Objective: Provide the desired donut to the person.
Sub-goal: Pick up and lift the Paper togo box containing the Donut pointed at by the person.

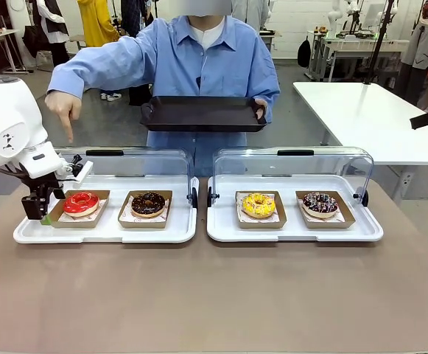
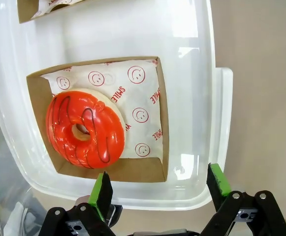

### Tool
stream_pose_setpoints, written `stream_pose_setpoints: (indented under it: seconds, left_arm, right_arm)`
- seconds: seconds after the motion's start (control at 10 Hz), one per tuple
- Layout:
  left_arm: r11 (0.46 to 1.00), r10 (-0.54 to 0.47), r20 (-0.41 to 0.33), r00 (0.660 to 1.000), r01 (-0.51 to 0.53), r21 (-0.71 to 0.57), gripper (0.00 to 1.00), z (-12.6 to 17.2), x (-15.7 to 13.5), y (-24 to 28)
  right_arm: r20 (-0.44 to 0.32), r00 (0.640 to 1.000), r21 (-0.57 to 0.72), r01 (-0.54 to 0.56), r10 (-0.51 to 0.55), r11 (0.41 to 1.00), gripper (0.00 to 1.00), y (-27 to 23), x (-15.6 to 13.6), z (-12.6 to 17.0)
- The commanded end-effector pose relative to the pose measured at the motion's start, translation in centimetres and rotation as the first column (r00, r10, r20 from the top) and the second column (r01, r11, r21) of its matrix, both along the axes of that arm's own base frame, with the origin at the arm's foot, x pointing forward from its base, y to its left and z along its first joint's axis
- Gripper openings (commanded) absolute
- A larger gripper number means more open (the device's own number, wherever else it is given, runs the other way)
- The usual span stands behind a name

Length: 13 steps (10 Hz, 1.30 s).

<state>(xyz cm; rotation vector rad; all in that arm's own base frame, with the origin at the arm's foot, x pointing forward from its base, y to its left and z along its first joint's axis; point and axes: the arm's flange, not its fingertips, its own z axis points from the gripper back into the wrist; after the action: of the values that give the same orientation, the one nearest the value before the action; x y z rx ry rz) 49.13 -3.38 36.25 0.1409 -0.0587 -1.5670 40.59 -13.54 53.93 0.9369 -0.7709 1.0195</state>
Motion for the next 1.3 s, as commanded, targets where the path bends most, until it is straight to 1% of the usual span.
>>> stream_pose_setpoints:
  seconds: [0.0, 0.2, 0.4, 0.7, 1.2]
  left_arm:
    - [0.999, -0.019, -0.032, 0.999, 0.018, -0.043, 1.00, -0.1, 0.8, 1.4]
    - [0.996, -0.037, -0.041, 0.998, 0.034, -0.078, 1.00, -0.8, 1.5, 2.4]
    - [0.992, -0.053, -0.042, 0.998, 0.048, -0.114, 1.00, -1.7, 1.4, 2.6]
    - [0.994, -0.056, -0.051, 0.997, 0.050, -0.101, 1.00, -2.9, 1.3, 2.6]
    - [0.996, -0.057, -0.030, 0.998, 0.055, -0.067, 1.00, -3.3, 1.2, 2.7]
  right_arm:
    - [0.003, 1.000, 0.009, -0.005, 0.005, 1.000, 1.00, 0.1, 0.0, 0.0]
    - [0.003, 1.000, 0.009, -0.005, 0.005, 1.000, 1.00, 0.1, 0.0, 0.0]
    - [0.003, 1.000, 0.009, -0.005, 0.005, 1.000, 1.00, 0.1, 0.0, 0.0]
    - [0.003, 1.000, 0.009, -0.005, 0.005, 1.000, 1.00, 0.1, 0.0, 0.0]
    - [0.003, 1.000, 0.009, -0.005, 0.005, 1.000, 1.00, 0.1, 0.0, 0.0]
